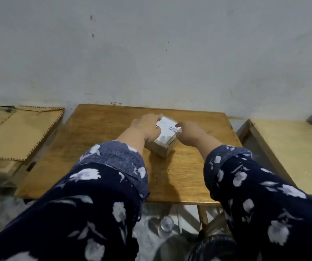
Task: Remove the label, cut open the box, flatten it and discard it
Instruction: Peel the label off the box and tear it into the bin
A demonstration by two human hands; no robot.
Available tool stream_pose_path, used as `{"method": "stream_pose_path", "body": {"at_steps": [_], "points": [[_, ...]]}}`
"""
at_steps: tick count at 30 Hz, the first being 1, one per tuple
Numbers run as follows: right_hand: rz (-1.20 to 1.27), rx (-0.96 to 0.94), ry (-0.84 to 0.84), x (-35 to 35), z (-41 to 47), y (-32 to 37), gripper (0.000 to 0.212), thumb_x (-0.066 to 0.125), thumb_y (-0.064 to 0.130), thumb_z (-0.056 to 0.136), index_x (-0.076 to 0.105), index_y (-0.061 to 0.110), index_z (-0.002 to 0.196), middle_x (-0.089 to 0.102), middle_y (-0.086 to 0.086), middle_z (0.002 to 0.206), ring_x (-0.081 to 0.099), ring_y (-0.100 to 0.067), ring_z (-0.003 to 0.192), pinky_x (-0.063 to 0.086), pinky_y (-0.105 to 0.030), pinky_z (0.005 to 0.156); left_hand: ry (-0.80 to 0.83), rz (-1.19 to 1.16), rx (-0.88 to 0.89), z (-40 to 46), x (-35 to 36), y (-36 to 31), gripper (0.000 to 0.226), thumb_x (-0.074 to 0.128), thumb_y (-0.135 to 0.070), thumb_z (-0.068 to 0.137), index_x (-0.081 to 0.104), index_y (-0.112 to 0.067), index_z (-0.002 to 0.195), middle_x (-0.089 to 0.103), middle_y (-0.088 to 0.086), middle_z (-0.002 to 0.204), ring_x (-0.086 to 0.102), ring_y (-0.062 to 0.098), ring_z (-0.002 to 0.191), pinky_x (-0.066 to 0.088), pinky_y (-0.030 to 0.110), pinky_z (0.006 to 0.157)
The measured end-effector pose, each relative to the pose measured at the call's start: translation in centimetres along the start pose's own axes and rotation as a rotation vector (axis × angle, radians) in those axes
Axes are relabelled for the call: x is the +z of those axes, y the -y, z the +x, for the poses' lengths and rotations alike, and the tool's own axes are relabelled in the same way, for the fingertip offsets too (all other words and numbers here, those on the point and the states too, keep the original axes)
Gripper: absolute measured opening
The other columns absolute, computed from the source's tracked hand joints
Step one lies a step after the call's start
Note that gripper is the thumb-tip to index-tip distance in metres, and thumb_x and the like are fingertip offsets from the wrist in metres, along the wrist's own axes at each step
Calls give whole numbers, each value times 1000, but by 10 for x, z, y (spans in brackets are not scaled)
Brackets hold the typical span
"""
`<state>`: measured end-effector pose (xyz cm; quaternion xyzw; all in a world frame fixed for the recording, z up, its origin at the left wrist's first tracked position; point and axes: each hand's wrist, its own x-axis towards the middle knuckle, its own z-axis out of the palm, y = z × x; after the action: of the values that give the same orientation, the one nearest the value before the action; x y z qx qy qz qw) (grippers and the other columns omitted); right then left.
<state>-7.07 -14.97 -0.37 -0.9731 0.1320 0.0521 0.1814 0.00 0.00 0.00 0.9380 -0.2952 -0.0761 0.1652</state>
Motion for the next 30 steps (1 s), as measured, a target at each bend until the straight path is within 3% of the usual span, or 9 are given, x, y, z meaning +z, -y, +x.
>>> {"method": "stream_pose_path", "body": {"at_steps": [2, 4, 6, 9, 12, 18, 22, 25, 30], "points": [[23, 61, 4, 6, 15, -3, 47, 44, 11, 93, 44, 13, 140, 52, -11, 138, 56, -24, 108, 47, -34, 92, 59, 34, 22, 14, 4, 7, 53, 44, -23, 93, 33, -23, 145, 42, -1, 147, 39, 22, 134, 35, 44, 106], [66, 119, 4, 15, 30, -9, 45, 43, 9, 92, 46, 11, 136, 61, -12, 123, 54, -22, 85, 48, -32, 73, 102, 57, 38, 33, 13, 18, 53, 44, -24, 93, 33, -21, 145, 39, -1, 148, 37, 22, 135, 35, 43, 106], [98, 190, -4, 23, 49, -14, 39, 43, 8, 93, 47, 7, 132, 65, -12, 107, 54, -23, 77, 46, -31, 62, 130, 79, 92, 53, 21, 25, 52, 44, -27, 94, 34, -20, 144, 32, -1, 153, 34, 21, 137, 33, 43, 107], [173, 292, -57, 31, 74, -21, 40, 44, 13, 96, 42, 5, 135, 63, -17, 115, 57, -25, 83, 45, -32, 66, 186, 134, 189, 81, 33, 39, 59, 43, -37, 95, 25, -20, 149, 12, -2, 161, 15, 17, 146, 18, 51, 116], [264, 376, -127, 39, 99, -26, 41, 48, 12, 94, 46, 5, 135, 60, -17, 123, 60, -30, 104, 43, -29, 72, 238, 205, 266, 106, 44, 56, 70, 39, -49, 95, 12, -21, 153, -1, -4, 162, -2, 12, 148, 5, 55, 118], [292, 401, -199, 50, 143, -28, 31, 53, 13, 93, 61, 13, 122, 55, -12, 130, 60, -26, 101, 42, -25, 72, 248, 265, 301, 143, 58, 90, 88, 30, -69, 88, -3, -19, 153, -12, -6, 161, -12, 9, 146, -3, 56, 117], [287, 348, -195, 53, 167, -16, 33, 55, 13, 93, 59, 13, 126, 46, -14, 138, 53, -29, 116, 47, -32, 87, 200, 223, 241, 151, 67, 106, 94, 24, -76, 85, -7, -18, 152, -15, -5, 160, -15, 11, 146, -5, 58, 116], [266, 348, -216, 55, 178, -12, 27, 53, 14, 94, 61, 13, 120, 47, -12, 133, 53, -22, 102, 39, -26, 74, 155, 166, 214, 151, 73, 112, 94, 23, -76, 84, -7, -19, 152, -16, -5, 160, -16, 11, 146, -5, 59, 115], [223, 355, -309, 58, 187, -14, 14, 58, 15, 92, 67, 9, 101, 55, -8, 116, 48, -16, 89, 35, -25, 73, 126, 133, 212, 151, 80, 115, 96, 21, -78, 82, -7, -19, 152, -18, -6, 160, -18, 9, 145, -5, 60, 115]]}}
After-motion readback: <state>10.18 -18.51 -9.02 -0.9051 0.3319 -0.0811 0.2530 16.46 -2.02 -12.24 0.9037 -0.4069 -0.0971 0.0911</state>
